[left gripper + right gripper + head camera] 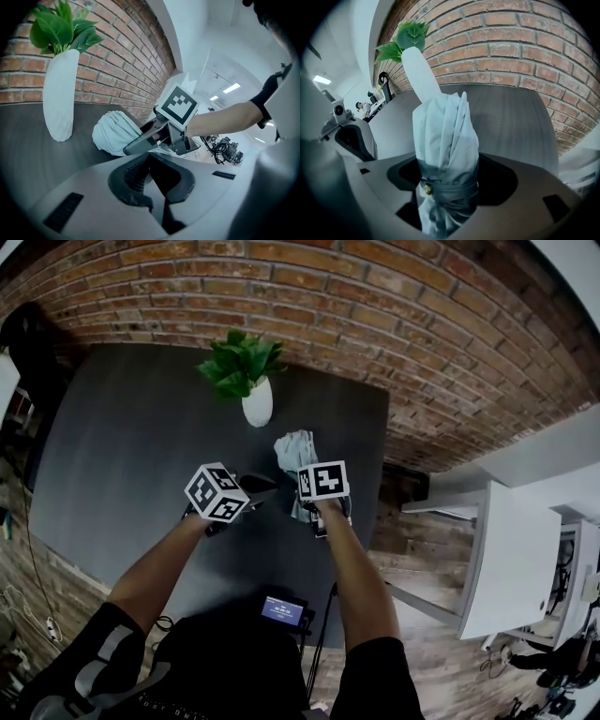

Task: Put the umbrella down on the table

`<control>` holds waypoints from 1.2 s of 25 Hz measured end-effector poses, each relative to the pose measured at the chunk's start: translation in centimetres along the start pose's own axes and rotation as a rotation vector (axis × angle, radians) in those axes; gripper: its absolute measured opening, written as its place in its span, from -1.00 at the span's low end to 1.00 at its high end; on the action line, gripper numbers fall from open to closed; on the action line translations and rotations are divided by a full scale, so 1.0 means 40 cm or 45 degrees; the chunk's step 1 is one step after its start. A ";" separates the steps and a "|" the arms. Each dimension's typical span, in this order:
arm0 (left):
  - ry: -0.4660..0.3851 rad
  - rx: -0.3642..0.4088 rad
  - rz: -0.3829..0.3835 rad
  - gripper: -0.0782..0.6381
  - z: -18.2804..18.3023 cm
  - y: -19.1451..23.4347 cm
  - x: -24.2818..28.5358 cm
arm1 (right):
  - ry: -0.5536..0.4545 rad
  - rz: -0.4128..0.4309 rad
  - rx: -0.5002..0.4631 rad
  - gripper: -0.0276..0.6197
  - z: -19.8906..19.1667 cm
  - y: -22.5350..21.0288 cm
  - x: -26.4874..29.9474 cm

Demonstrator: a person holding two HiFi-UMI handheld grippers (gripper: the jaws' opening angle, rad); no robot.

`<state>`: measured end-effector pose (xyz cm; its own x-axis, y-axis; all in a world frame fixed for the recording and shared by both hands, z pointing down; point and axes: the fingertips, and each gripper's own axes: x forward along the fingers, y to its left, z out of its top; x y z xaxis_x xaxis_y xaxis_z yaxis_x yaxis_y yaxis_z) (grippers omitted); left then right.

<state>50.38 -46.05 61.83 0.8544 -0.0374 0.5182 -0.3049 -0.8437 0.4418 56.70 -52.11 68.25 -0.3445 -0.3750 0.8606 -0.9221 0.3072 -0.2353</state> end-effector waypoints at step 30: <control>-0.044 0.052 -0.039 -0.77 -0.035 -0.092 -0.111 | -0.237 0.031 -0.072 0.19 0.025 0.114 -0.177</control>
<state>47.11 -42.02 58.93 0.8773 -0.0292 0.4791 -0.2618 -0.8657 0.4266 54.75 -48.94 60.62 -0.3981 -0.5206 0.7553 -0.9036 0.3647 -0.2249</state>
